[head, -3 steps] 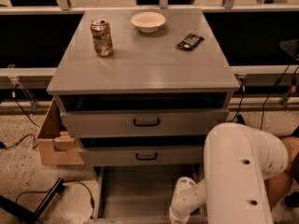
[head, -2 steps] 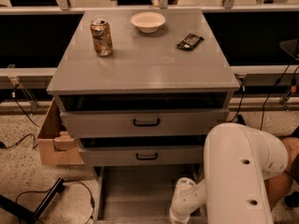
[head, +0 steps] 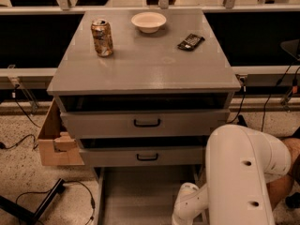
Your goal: Open bottom drawer
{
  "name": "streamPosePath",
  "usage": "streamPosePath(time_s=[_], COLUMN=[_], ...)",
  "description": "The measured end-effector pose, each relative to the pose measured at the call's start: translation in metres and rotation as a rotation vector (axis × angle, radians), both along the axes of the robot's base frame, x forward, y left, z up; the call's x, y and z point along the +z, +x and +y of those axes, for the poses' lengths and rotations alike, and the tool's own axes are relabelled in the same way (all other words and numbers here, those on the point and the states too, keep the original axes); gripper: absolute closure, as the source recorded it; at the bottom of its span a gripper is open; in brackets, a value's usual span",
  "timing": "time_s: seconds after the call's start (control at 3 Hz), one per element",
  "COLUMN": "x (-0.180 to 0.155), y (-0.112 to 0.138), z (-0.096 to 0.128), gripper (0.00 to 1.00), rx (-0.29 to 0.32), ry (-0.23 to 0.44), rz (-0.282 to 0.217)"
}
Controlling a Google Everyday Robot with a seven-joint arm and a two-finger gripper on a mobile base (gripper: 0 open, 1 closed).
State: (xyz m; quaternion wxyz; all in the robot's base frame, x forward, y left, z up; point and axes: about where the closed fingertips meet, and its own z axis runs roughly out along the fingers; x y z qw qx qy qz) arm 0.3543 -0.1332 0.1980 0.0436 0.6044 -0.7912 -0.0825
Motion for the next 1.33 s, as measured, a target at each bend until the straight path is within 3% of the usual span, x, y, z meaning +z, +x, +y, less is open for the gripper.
streamPosePath(time_s=[1.0,1.33], x=[0.0,0.0], y=[0.0029,0.0031], z=[-0.0005,-0.0006], gripper=[1.0,0.87], rx=[0.0,0.0], ry=[0.0,0.0], rz=[0.0,0.0])
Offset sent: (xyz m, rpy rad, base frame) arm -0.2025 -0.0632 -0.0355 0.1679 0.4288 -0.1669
